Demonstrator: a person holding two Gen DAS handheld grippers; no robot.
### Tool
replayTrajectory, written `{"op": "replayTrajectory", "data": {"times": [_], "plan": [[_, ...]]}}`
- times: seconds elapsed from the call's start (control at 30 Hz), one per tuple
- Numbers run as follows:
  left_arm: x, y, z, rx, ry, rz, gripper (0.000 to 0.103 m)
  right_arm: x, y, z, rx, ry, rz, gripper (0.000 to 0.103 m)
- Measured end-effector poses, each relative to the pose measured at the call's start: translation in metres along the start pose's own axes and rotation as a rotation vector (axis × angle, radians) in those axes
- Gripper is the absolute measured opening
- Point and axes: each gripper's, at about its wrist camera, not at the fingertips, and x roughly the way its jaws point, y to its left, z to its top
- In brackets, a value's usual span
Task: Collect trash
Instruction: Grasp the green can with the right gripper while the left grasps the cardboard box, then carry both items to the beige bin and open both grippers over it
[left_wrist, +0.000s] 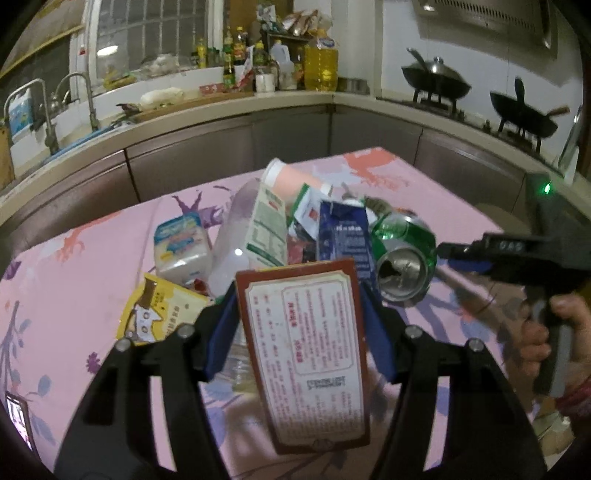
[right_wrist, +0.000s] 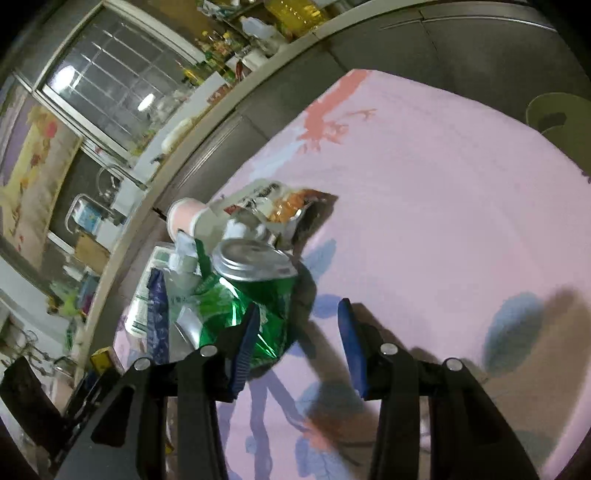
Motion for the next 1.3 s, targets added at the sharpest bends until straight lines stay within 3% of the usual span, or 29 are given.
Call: {"op": "replayTrajectory", "data": {"times": [0.23, 0.4, 0.63, 0.77, 1.07, 1.3], "plan": [[-0.01, 0.018, 0.009, -0.084, -0.012, -0.05, 0.06, 0.019, 0.018, 0.004, -0.101, 0.013, 0.006, 0.041], [-0.015, 0.021, 0.014, -0.112, -0.016, -0.061, 0.06, 0.031, 0.028, -0.005, -0.099, 0.072, 0.063, 0.021], [-0.02, 0.006, 0.029, -0.09, -0.029, -0.065, 0.06, -0.016, 0.025, -0.001, -0.061, -0.064, 0.114, 0.013], [-0.017, -0.006, 0.039, -0.088, -0.028, -0.097, 0.06, -0.051, 0.02, 0.006, -0.096, -0.164, 0.072, 0.011], [0.03, -0.086, 0.077, 0.02, 0.034, -0.225, 0.06, -0.103, -0.047, 0.034, 0.006, -0.307, 0.0, 0.009], [0.101, -0.206, 0.128, 0.14, 0.097, -0.391, 0.06, -0.146, -0.127, 0.069, 0.106, -0.425, -0.095, 0.009]]}}
